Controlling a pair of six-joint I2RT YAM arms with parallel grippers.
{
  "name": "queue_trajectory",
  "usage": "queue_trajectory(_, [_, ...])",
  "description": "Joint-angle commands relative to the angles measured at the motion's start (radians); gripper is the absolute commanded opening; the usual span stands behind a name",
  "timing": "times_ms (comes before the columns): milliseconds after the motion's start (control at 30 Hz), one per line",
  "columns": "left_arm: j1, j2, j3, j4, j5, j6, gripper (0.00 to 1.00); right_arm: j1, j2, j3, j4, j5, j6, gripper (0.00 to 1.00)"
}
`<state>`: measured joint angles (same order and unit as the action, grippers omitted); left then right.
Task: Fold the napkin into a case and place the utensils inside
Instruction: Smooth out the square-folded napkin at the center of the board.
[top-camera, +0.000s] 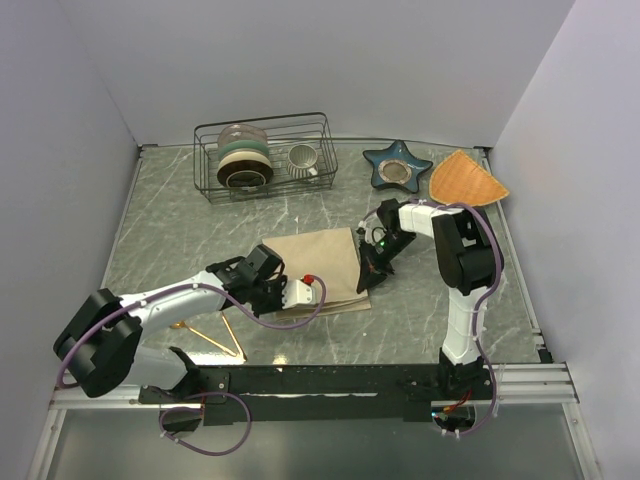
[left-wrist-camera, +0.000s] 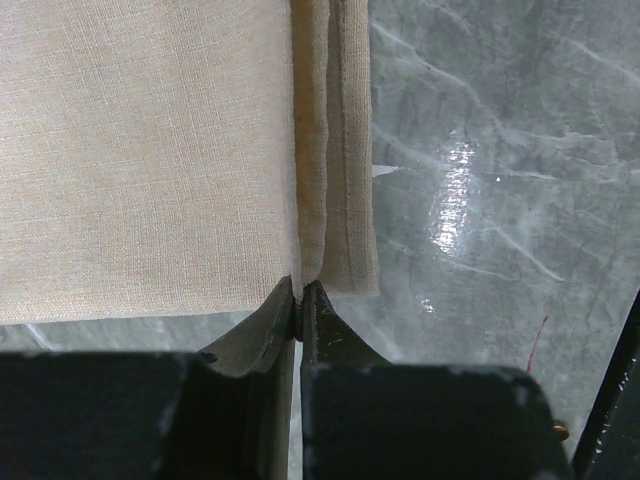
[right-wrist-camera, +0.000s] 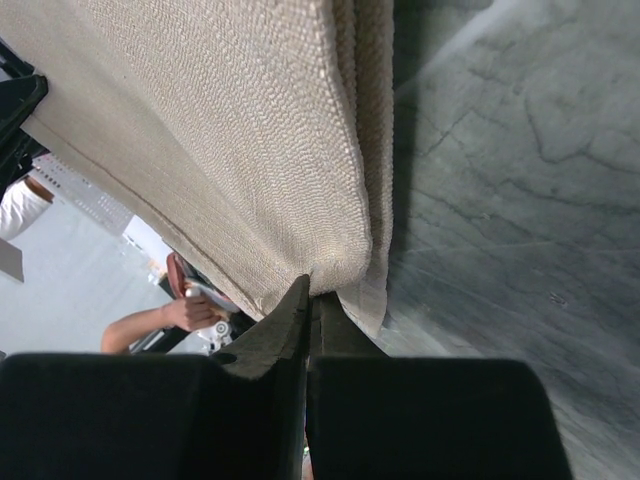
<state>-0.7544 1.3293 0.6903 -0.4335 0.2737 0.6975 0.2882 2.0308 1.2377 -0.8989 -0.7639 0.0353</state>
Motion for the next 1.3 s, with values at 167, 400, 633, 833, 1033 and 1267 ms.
queue_trajectory(167, [-0.008,-0.034,0.046,-0.106,0.087,-0.007,0.42,0.016,-0.02,0.032,-0.038,0.044,-0.052,0.18])
queue_trajectory(400, [0.069,-0.122,0.15,-0.231,0.16,-0.065,0.47,0.003,-0.136,0.091,-0.15,0.096,-0.123,0.48])
queue_trajectory(633, [0.093,-0.049,0.172,-0.148,0.13,-0.211,0.41,0.008,-0.15,0.212,-0.173,0.051,-0.144,0.49])
queue_trajectory(833, [0.093,0.079,0.164,-0.117,0.11,-0.214,0.32,0.069,-0.096,0.194,-0.107,-0.026,-0.1,0.48])
queue_trajectory(1033, [0.095,0.172,0.141,-0.071,0.033,-0.176,0.24,0.085,-0.038,0.123,-0.029,-0.014,-0.089,0.47])
queue_trajectory(1267, [0.141,0.309,0.173,-0.043,-0.067,-0.096,0.21,0.054,0.011,0.072,0.041,0.078,-0.045,0.45])
